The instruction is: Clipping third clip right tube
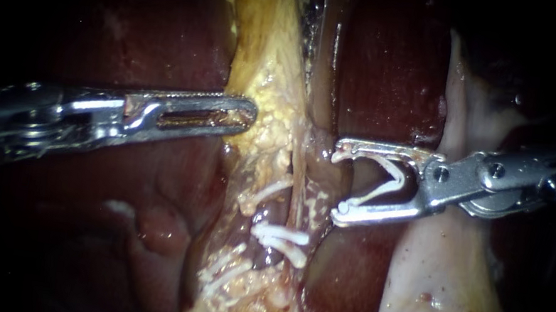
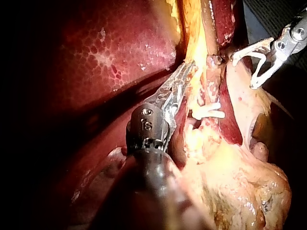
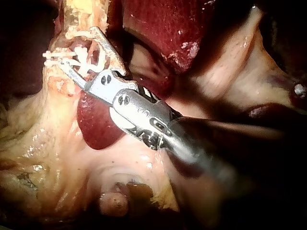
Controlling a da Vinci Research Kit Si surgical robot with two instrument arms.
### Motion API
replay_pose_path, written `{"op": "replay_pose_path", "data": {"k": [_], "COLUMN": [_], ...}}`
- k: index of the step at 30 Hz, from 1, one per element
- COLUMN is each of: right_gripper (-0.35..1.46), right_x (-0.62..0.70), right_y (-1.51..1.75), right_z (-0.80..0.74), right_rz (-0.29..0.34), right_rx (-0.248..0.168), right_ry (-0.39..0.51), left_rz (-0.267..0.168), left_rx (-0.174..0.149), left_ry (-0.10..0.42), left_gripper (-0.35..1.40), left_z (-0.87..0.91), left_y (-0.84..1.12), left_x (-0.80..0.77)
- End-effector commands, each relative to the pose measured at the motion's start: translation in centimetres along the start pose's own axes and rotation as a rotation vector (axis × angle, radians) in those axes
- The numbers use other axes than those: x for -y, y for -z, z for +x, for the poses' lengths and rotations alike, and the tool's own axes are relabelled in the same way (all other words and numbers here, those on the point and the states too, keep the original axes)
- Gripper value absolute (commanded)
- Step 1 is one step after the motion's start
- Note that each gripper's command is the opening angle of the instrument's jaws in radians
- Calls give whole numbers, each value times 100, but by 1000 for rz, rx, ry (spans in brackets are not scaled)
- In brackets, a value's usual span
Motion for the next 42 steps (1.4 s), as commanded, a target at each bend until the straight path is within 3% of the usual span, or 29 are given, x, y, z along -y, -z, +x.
{"op": "replay_pose_path", "data": {"k": [1,6,11,16,20,24,26,28,36,42], "right_gripper": [60,60,58,56,55,54,55,53,47,46], "right_x": [3,3,-4,-11,-17,-18,-16,-11,10,10], "right_y": [-4,-26,-50,-73,-94,-113,-117,-117,-115,-121], "right_z": [-6,-36,-69,-96,-106,-109,-107,-101,-75,-60], "right_rz": [-4,-7,1,16,30,52,70,121,246,279], "right_rx": [0,-4,13,36,38,44,22,-19,-75,-121], "right_ry": [-32,-205,-330,-394,-419,-437,-452,-485,-581,-601], "left_rz": [3,-8,-7,-1,3,4,2,2,-3,-5], "left_rx": [-2,2,33,48,55,57,59,58,61,63], "left_ry": [0,5,14,17,15,10,10,10,10,10], "left_gripper": [-35,-35,-35,-35,-35,-35,-35,-35,-35,-35], "left_z": [-2,-14,-20,-23,-23,-23,-23,-23,-25,-25], "left_y": [7,43,79,101,109,111,111,112,115,114], "left_x": [0,-1,7,21,29,32,31,29,23,21]}}
